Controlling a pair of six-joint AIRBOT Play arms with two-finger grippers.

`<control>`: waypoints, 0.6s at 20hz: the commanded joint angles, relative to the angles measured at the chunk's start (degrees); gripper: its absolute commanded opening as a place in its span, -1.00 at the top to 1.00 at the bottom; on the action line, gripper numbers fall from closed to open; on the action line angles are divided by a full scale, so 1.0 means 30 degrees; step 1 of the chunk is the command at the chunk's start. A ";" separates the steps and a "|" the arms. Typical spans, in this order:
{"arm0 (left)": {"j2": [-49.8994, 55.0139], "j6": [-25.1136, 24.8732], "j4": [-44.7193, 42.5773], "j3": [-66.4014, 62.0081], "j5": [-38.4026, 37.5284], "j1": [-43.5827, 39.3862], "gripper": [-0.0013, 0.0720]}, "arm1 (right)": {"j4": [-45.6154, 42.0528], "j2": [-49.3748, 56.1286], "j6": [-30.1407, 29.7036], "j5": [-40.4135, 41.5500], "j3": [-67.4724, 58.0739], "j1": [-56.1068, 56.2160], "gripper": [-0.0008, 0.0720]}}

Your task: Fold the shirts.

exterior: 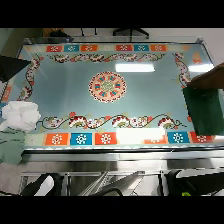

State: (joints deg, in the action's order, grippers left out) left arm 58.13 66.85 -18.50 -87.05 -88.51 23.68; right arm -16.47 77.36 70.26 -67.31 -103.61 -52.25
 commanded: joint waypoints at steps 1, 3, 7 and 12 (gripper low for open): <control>0.0000 0.0007 0.0000 0.0000 -0.0153 0.0015 0.92 | -0.4291 -0.1158 0.5515 -0.2856 0.0029 -0.0889 0.94; 0.0000 0.0007 0.0000 0.0000 -0.0146 0.0015 0.92 | -0.6098 -0.1486 0.8568 -0.4554 0.0044 -0.1319 0.94; -0.0007 0.0007 0.0000 0.0000 -0.0408 0.0015 0.92 | -1.0739 -0.1413 1.1329 -0.8531 0.0321 -0.1479 0.94; -0.0007 0.0007 0.0000 0.0000 -0.0750 0.0015 0.92 | -1.5096 -0.1851 1.1752 -0.9347 0.3592 -0.1581 0.94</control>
State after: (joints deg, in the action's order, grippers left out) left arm 58.13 66.89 -18.50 -87.05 -90.11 23.68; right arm -51.88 72.51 102.76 -91.90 -97.80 -56.73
